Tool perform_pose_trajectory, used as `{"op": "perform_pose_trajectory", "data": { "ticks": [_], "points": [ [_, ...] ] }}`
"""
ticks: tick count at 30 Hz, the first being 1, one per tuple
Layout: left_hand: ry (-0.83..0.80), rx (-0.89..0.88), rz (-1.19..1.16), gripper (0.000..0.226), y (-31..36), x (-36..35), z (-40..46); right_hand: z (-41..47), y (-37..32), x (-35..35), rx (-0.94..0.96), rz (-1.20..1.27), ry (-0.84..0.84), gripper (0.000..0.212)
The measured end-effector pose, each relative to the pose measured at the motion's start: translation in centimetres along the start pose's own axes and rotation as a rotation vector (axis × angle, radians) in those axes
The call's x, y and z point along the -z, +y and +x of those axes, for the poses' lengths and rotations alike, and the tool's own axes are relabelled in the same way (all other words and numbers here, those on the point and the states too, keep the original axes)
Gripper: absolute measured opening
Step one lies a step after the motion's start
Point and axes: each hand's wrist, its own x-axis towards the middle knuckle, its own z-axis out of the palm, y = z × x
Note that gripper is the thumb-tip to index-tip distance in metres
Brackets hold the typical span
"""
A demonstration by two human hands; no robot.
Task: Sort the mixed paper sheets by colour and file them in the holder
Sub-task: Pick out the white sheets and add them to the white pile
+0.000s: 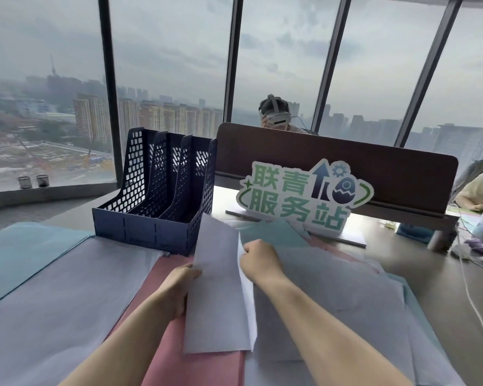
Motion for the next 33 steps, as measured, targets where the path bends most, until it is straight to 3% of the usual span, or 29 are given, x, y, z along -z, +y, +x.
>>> {"op": "perform_pose_trajectory", "data": {
  "ticks": [1,4,6,8,10,12,17,20,22,25,28,33],
  "points": [
    [-0.022,0.017,-0.034,0.027,0.0,0.2,-0.1,0.2,-0.8,-1.4,0.031,0.045,0.001,0.035],
    [-0.185,0.080,-0.119,0.064,0.3,0.9,-0.3,0.5,-2.5,-4.7,0.017,0.315,-0.106,0.033],
    [-0.245,0.042,-0.124,0.049,0.4,0.8,-0.4,0.4,-2.6,-5.6,-0.039,0.619,-0.254,0.032],
    [-0.161,-0.022,-0.069,0.036,0.2,0.7,-0.3,0.8,-1.4,-4.9,-0.082,0.745,-0.262,0.026],
    [-0.090,-0.033,-0.029,0.045,0.1,0.5,-0.3,2.5,1.4,-3.5,-0.071,0.549,-0.103,0.026],
    [-0.056,-0.013,-0.034,0.039,0.0,0.4,-0.2,4.5,4.7,-2.0,-0.059,0.195,-0.047,0.042],
    [-0.016,0.009,-0.040,0.027,-0.1,0.6,0.8,9.3,9.6,-0.8,-0.065,-0.155,-0.261,0.052],
    [-0.022,0.010,-0.069,0.037,0.1,0.5,0.6,12.2,10.1,-0.3,-0.009,-0.336,-0.378,0.055],
    [-0.024,0.016,-0.082,0.041,0.2,0.5,0.8,13.7,9.9,0.2,0.025,-0.409,-0.417,0.053],
    [-0.012,0.035,-0.061,0.024,0.1,0.7,1.3,15.1,9.9,0.9,0.011,-0.416,-0.511,0.042],
    [0.008,0.055,-0.029,0.021,-0.1,0.7,1.9,15.4,10.0,1.0,0.022,-0.463,-0.548,0.027],
    [0.002,0.073,-0.004,0.020,-0.1,0.5,1.8,13.8,11.1,1.5,0.041,-0.451,-0.364,0.020]
  ]
}}
